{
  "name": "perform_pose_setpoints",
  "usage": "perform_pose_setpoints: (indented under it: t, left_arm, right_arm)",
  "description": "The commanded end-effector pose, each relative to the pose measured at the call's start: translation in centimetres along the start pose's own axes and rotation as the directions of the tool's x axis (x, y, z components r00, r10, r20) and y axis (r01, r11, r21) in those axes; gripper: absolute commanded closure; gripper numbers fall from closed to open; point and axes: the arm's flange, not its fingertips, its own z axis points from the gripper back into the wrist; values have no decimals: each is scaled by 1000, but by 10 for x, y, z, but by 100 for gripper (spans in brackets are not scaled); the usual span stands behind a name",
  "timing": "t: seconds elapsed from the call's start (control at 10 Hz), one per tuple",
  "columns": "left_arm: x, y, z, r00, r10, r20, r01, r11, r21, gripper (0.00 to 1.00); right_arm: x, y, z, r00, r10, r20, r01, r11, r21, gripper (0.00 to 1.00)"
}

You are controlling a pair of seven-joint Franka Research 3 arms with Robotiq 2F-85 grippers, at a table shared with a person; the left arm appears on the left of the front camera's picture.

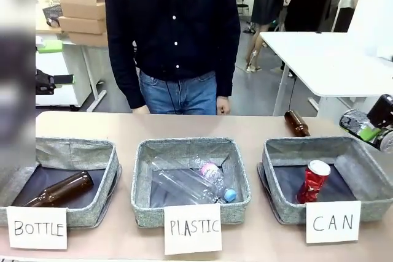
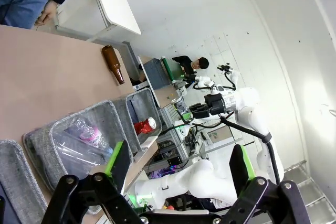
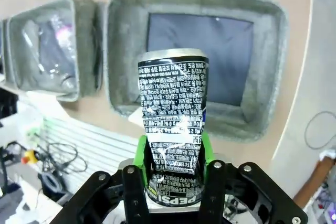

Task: Sort the can waste into the basket.
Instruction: Pick up the can waste from the table and place it in the right Fabric basket.

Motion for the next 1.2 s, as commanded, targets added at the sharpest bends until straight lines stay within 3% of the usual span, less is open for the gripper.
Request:
perform_pose_setpoints:
  t: [0.0,0.4,0.5,0.6,1.1]
  left_arm:
    - [-4,-1,0,1000,-17,10,17,1000,-23,0]
    - [-4,-1,0,1000,-17,10,17,1000,-23,0]
    - [-4,-1,0,1000,-17,10,17,1000,-23,0]
    - [-4,-1,0,1000,-17,10,17,1000,-23,0]
    - [-4,-1,0,1000,-17,10,17,1000,-23,0]
  right_arm:
    - [6,6,-9,999,-37,-8,37,999,7,100]
    - [11,3,-13,998,-51,-24,51,999,6,100]
    - [12,2,-13,998,-59,-19,59,998,7,15]
    - [12,1,-12,997,-71,3,71,997,16,0]
    - [16,1,-12,998,-62,29,61,998,31,0]
